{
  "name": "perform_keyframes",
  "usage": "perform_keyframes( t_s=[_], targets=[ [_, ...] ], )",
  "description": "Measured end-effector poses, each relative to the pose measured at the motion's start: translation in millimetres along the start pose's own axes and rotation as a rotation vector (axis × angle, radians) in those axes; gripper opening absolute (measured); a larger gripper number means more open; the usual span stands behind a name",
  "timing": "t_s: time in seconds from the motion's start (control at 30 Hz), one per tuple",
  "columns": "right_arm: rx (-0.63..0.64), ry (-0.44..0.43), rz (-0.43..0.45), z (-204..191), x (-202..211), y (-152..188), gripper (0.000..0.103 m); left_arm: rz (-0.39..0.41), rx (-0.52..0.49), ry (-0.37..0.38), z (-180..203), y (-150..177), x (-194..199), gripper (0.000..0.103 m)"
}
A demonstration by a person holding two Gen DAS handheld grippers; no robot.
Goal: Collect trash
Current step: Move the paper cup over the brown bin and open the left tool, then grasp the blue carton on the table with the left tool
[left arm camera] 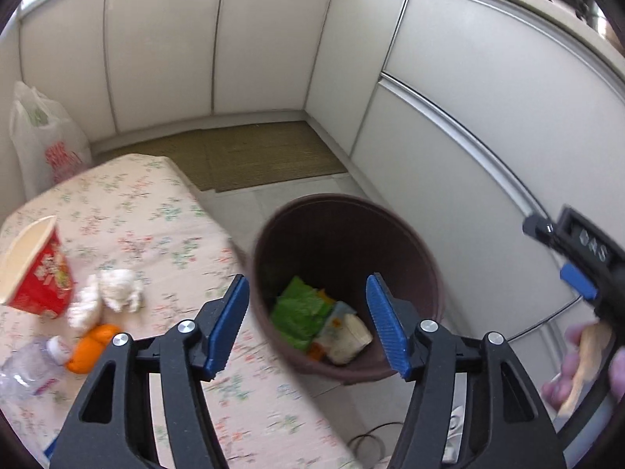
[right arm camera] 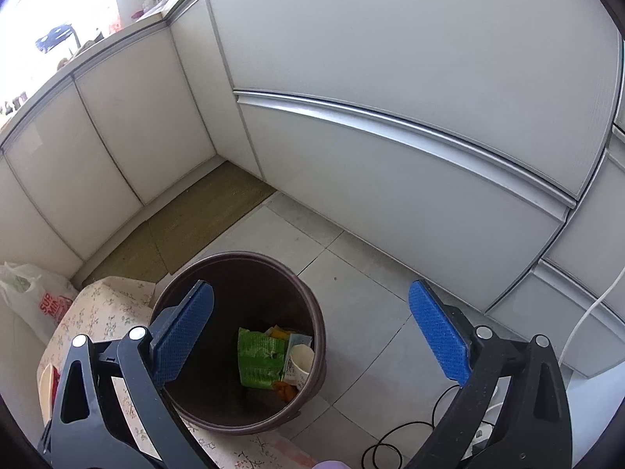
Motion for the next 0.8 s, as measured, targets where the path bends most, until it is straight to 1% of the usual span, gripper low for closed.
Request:
perform_keyframes(
  t_s=[0.1,0.23,0.37,0.43,0.53,0.63,0.7,0.8],
  targets=[
    [0.057,-0.019,-0.01,-23.1,1.9,11.4,0.096,0.007,0.004,-0.053,-26.1,18.2,21.2,0.065],
    [0.151,-0.045,-0.013,-62.4,8.0,30.2,0.096,-0.009,0.054,-0.105,-70.7,40.9,50.9,0.069],
    [0.257,-0.069,-0.017,-100.5,13.7,53.7,0.096,0.007,0.086,-0.173,-117.4,49.4,78.2,0.072],
    [0.315,-0.079,-0.017,-119.8,17.0,67.2,0.096,0.017,0.121,-0.188,-141.6,54.9,85.9,0.074],
    [0.395,-0.105,-0.034,-147.0,20.9,91.5,0.096,0.015,0.209,-0.187,-173.1,65.9,86.4,0.074],
    [0.467,-0.137,-0.06,-174.1,23.9,114.9,0.096,-0.058,0.295,-0.16,-199.3,78.1,82.4,0.074],
    [0.513,-0.153,-0.067,-187.7,27.5,128.4,0.096,-0.096,0.332,-0.141,-213.2,83.7,84.8,0.074],
    [0.577,-0.172,-0.07,-205.1,32.3,145.2,0.096,-0.197,0.325,-0.111,-222.6,98.8,86.7,0.074]
  ],
)
Point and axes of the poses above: each gripper's, at about its wrist camera, not at the fingertips, and x roughly against the way its jaws point, z to its right, y to its underside, the point moved 8 cm from there along -x, roughly the way its jaws point, and after that the axes turned 4 degrees about -x, right-handed, at the moved point
